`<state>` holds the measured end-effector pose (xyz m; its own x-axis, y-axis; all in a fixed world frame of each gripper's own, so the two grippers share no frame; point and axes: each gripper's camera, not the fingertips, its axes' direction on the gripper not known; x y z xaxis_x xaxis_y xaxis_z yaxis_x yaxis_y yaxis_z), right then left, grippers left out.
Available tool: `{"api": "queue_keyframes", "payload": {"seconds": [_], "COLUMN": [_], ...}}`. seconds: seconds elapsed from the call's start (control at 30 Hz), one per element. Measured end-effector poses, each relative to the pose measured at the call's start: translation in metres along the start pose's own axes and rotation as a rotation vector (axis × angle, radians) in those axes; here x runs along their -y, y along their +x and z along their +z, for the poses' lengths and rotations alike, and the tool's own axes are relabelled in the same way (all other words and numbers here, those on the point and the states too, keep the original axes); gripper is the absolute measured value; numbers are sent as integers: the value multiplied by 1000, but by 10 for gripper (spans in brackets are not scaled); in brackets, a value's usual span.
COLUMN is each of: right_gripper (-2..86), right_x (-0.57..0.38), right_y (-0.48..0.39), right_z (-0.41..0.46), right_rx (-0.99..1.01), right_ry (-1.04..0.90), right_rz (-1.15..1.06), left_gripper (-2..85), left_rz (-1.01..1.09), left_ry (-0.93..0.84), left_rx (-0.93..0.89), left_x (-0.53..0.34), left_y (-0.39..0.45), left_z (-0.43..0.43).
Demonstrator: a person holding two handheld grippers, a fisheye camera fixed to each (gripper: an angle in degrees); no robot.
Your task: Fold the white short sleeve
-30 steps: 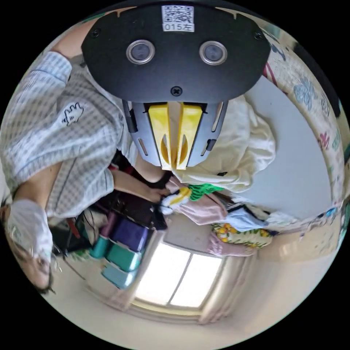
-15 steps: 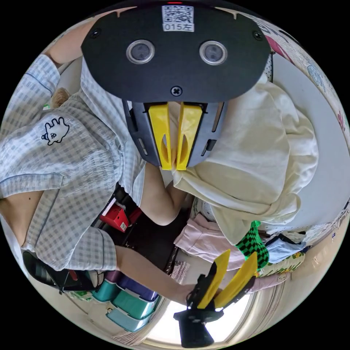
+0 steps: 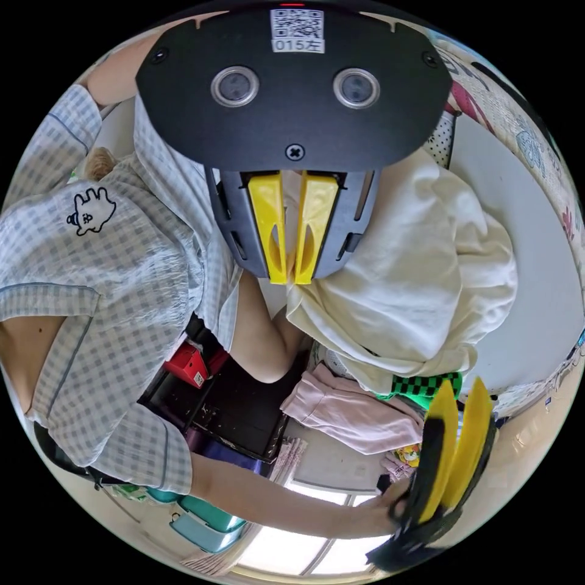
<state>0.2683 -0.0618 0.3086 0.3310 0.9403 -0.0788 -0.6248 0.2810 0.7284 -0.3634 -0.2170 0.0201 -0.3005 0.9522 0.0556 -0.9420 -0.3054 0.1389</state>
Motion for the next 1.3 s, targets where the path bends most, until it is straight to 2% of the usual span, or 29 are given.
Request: {"api": "queue_keyframes", "payload": {"seconds": [0.07,0.2,0.3,0.43,0.47,0.53,0.6,0.67,0.73,0.97,1.1,1.3], "right_gripper": [74,27,8,-4,-4,-4,-1,11,37,91,113,124], "right_x": [0,-32,-89,-212,-245,-279,-299,-320,-335,-350,-324,-283], "right_y": [27,44,47,13,-2,-22,-44,-67,-76,-91,-83,-74], "right_z": [31,26,-19,-84,-84,-63,-26,19,33,-10,-21,1], "right_rx": [66,72,34,-67,-36,41,28,-22,-23,-66,-103,-33], "right_ry": [-74,-63,82,469,573,645,628,591,603,734,677,496], "right_rz": [48,99,189,343,361,375,403,423,436,330,261,173], "left_gripper": [1,1,0,-1,-1,-1,-2,-1,1,37,62,14], "left_rz": [-4,-40,-116,-296,-323,-331,-331,-336,-337,-401,-403,-314], "left_ry": [-5,-56,9,297,356,396,347,218,187,303,326,357], "left_rx": [6,-4,59,242,285,284,267,294,277,158,68,38], "left_x": [1,-2,-16,-56,-69,-80,-82,-81,-84,-105,-112,-117], "left_y": [0,-9,-23,-28,-24,-19,-18,-18,-19,-28,-35,-25], "left_z": [0,-6,-47,-132,-147,-158,-156,-145,-140,-155,-159,-162]}}
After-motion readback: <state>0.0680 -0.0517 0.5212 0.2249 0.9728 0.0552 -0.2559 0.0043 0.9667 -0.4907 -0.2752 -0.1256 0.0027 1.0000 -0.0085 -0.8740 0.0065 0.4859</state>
